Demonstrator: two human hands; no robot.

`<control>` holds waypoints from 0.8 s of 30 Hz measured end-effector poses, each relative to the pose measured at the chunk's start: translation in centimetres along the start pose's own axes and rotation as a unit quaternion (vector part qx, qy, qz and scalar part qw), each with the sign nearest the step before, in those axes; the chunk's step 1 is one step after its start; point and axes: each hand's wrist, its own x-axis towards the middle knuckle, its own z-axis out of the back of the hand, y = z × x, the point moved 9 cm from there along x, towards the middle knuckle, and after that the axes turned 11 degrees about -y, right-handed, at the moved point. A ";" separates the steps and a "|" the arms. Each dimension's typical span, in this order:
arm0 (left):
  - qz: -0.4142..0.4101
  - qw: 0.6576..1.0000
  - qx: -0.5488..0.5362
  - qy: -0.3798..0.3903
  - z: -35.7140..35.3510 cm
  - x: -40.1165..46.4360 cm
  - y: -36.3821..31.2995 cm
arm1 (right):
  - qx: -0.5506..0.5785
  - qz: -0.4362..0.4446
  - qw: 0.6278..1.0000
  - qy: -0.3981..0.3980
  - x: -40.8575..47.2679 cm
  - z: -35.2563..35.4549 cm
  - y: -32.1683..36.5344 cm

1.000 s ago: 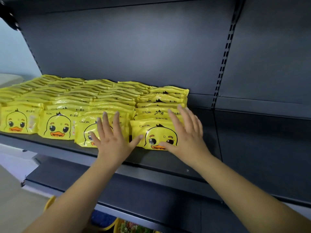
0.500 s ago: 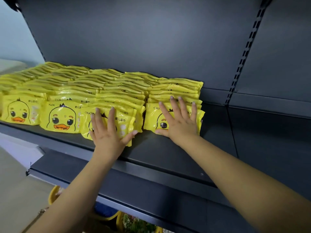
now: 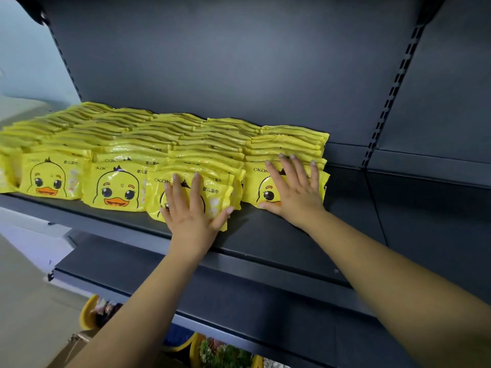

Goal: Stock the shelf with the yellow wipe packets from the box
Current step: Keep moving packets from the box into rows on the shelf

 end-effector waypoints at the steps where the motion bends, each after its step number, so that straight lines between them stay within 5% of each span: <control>1: -0.001 1.000 -0.002 0.005 0.0 -0.1 0.0 | -0.002 -0.003 1.000 -0.021 -0.5 0.7 0.1; 9: 0.014 0.998 -0.049 0.026 1.0 -1.4 0.3 | 0.097 -0.076 0.992 0.009 -4.7 3.9 2.2; 14: -0.051 0.994 -0.098 0.010 6.0 -4.2 -0.8 | 0.190 -0.054 0.979 0.040 -8.6 7.0 6.4; 18: -0.076 0.997 0.003 -0.014 11.0 -9.0 0.5 | 0.266 -0.030 0.962 0.061 -13.0 8.9 10.1; 24: 0.037 0.993 0.105 0.041 19.2 -20.1 6.6 | 0.336 0.020 0.936 0.100 -21.3 8.5 16.1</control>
